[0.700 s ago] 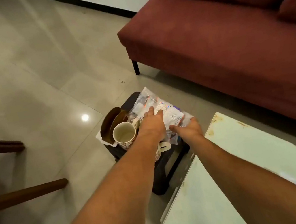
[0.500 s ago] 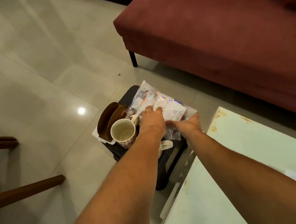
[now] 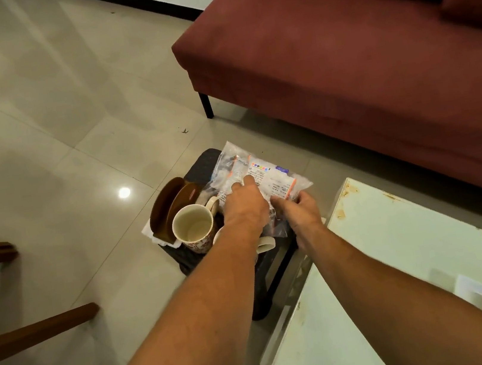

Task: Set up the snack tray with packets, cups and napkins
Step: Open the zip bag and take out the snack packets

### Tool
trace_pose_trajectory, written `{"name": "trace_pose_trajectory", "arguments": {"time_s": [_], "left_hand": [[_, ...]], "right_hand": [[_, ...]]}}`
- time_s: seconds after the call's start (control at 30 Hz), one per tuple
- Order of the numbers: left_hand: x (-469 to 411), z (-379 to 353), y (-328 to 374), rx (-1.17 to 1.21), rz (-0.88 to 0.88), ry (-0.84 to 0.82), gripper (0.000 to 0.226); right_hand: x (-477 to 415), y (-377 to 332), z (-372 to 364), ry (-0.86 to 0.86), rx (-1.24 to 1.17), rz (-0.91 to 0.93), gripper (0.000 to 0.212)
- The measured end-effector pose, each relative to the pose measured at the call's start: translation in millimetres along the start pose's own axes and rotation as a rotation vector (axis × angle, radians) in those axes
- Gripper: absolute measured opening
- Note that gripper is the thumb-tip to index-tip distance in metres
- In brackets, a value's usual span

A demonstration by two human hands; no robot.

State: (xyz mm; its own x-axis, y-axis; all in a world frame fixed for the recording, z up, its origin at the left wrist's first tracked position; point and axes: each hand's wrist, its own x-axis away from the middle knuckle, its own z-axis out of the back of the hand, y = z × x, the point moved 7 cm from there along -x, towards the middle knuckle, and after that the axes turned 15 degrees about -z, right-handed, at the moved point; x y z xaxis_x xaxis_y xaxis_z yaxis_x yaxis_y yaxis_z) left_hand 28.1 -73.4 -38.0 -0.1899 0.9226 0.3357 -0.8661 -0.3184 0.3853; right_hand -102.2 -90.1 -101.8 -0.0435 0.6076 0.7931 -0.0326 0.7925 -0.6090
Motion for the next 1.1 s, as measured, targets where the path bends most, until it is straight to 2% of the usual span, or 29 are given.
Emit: {"name": "trace_pose_trajectory", "arguments": {"time_s": [0.1, 0.17, 0.23, 0.3, 0.33, 0.4, 0.47, 0.6, 0.7, 0.8, 0.97, 1.1], "left_hand": [[9, 7, 24, 0.102, -0.070, 0.051, 0.047], [14, 8, 35, 0.217, -0.110, 0.090, 0.051], [25, 12, 54, 0.359, -0.157, 0.072, 0.075], [42, 27, 91, 0.562, -0.244, 0.014, 0.099], [49, 36, 114, 0.695, -0.290, -0.017, 0.105], [58, 56, 155, 0.958, -0.355, -0.067, 0.095], [72, 83, 199, 1.096, -0.381, -0.074, 0.066], [108, 131, 279, 1.183, -0.347, -0.057, 0.035], [143, 156, 339, 1.404, -0.358, -0.106, 0.034], [178, 175, 390, 1.448, -0.385, -0.125, 0.031], [238, 192, 476, 1.461, -0.466, -0.226, 0.050], [281, 184, 526, 1.388, -0.540, -0.348, 0.053]], "right_hand": [[23, -16, 7, 0.071, -0.007, 0.146, 0.025], [41, -24, 12, 0.146, 0.054, 0.267, 0.023], [74, -39, 30, 0.249, 0.137, 0.412, 0.012], [116, -65, 56, 0.297, 0.173, 0.547, 0.015], [138, -80, 69, 0.309, 0.194, 0.618, 0.018], [178, -110, 93, 0.297, 0.304, 0.763, 0.015], [221, -139, 125, 0.288, 0.431, 0.866, 0.010], [304, -190, 196, 0.315, 0.662, 1.009, 0.046], [373, -223, 246, 0.472, 0.917, 1.180, 0.053], [432, -245, 292, 0.590, 1.080, 1.360, 0.041], [517, -258, 357, 0.714, 1.242, 1.573, 0.032], [572, -267, 397, 0.826, 1.255, 1.562, 0.034]]}}
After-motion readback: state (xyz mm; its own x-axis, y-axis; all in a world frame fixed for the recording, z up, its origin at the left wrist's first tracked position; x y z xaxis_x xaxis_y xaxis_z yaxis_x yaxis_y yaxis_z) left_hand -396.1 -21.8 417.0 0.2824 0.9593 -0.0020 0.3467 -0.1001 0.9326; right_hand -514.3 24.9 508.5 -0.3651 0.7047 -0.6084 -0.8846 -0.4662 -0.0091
